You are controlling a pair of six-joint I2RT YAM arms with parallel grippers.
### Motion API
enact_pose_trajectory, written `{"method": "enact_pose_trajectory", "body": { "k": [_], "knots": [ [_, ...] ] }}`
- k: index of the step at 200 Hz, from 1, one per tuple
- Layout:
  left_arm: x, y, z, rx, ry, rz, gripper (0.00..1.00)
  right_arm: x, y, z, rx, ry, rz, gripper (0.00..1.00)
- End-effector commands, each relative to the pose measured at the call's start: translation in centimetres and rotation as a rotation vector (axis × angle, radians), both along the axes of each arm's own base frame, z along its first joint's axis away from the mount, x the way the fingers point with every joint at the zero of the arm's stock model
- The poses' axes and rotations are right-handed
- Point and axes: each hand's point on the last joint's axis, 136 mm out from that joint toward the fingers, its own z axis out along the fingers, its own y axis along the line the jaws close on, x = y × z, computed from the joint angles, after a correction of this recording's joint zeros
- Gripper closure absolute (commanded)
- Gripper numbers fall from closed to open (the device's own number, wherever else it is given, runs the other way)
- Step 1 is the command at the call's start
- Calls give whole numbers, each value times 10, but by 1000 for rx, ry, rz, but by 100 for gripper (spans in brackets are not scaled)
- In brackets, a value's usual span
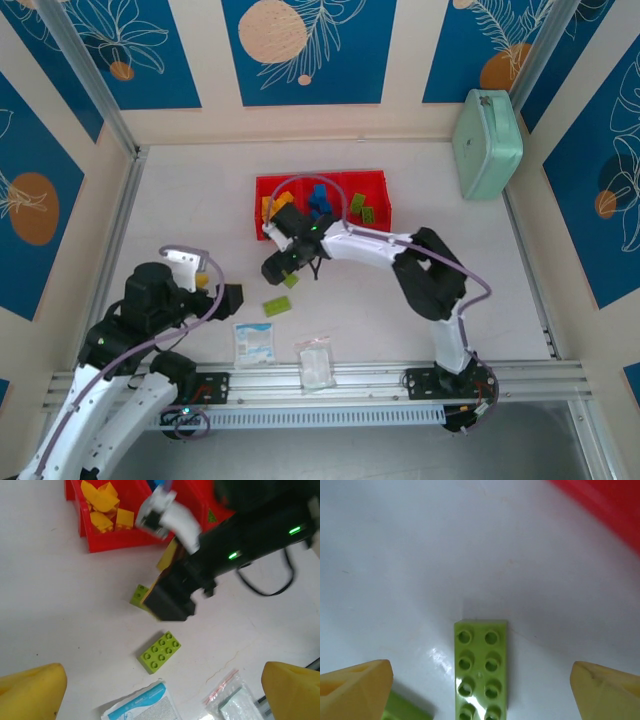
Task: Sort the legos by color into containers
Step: Pick up the lego from the center of the table, then place the lego in the container.
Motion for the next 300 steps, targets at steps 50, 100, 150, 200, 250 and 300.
{"method": "enact_pose_trajectory", "body": {
  "k": [50,100,150,200,250,300],
  "knots": [
    [-4,8,18,-22,-79,28,1,-13,4,-49,-297,-22,45,11],
    [-2,7,16,-17,-68,27,1,-12,-4,-58,-385,-32,61,47],
    [-3,8,17,-16,-78,32,1,-3,-24,-50,-421,-29,33,77],
    [-2,7,16,-15,-73,29,1,10,-35,-6,-387,-108,-1,79],
    [-3,9,18,-18,-87,38,1,38,-51,39,-365,-239,-41,79],
    [-3,9,18,-17,-86,35,1,104,-103,68,-318,-307,-160,79]
  ]
}}
